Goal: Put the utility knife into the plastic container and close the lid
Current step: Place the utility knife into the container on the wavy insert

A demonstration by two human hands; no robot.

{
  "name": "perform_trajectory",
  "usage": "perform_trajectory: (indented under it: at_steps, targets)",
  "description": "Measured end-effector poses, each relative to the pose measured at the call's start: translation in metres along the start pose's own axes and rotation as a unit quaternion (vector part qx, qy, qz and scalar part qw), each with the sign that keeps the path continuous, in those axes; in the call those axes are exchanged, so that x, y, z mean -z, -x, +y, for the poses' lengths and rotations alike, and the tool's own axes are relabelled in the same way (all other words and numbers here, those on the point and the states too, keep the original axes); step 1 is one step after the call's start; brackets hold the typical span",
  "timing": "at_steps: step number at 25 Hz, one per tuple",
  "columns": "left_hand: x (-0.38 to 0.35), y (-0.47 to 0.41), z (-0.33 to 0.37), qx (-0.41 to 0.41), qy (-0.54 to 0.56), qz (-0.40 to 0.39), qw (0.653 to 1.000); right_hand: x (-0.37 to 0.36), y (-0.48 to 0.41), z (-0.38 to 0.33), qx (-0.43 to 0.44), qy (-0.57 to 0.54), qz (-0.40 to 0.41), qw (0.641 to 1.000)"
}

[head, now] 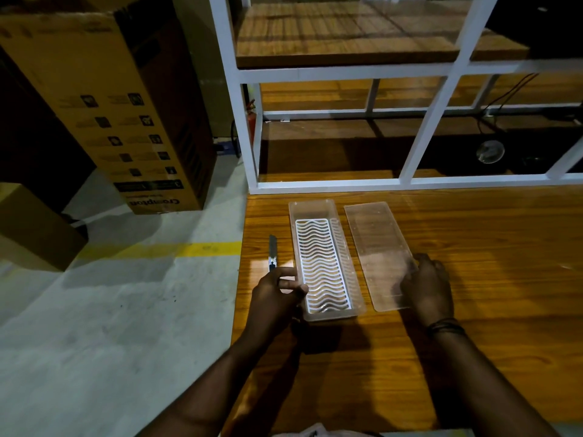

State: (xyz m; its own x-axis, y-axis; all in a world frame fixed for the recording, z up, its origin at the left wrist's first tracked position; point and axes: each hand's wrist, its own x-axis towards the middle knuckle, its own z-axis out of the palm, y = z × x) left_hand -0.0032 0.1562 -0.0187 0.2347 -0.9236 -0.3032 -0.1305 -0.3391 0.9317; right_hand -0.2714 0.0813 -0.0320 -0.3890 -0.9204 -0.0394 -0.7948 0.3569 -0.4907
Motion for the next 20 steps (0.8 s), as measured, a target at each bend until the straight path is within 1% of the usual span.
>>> perform_trajectory:
  at_steps: [3, 5, 8, 10, 11, 13, 15, 17, 20]
  targets:
    - [0.0, 0.002, 0.001, 0.002, -0.004, -0.002, 1.0, -0.003, 0.003, 0.002, -0.002, 0.06, 0.005, 0.998]
    - [0.0, 0.003, 0.003, 0.003, -0.001, -0.005, 1.0, -0.003, 0.005, -0.001, -0.008, 0.075, -0.001, 0.997]
    - [0.003, 0.003, 0.003, 0.002, -0.003, 0.004, 1.0, -0.003, 0.009, -0.007, 0.026, 0.081, 0.029, 0.996]
    - [0.008, 0.002, 0.001, -0.001, -0.018, 0.039, 0.999, -0.004, 0.013, -0.011, 0.055, 0.062, 0.042, 0.996]
    - [0.012, -0.001, 0.0, -0.009, -0.053, 0.069, 0.996, -0.004, 0.014, -0.013, 0.066, 0.056, 0.041, 0.995]
    - [0.019, -0.013, -0.003, -0.015, -0.183, 0.117, 0.976, -0.005, 0.016, -0.018, 0.085, 0.046, 0.037, 0.995]
    - [0.023, -0.026, -0.004, 0.013, -0.313, 0.119, 0.942, -0.005, 0.019, -0.024, 0.1, 0.032, 0.03, 0.994]
    - [0.021, -0.034, -0.005, 0.031, -0.371, 0.108, 0.922, -0.008, 0.022, -0.029, 0.113, 0.021, 0.025, 0.993]
    - [0.016, -0.039, -0.002, 0.025, -0.415, 0.107, 0.903, -0.01, 0.025, -0.032, 0.124, 0.018, 0.015, 0.992]
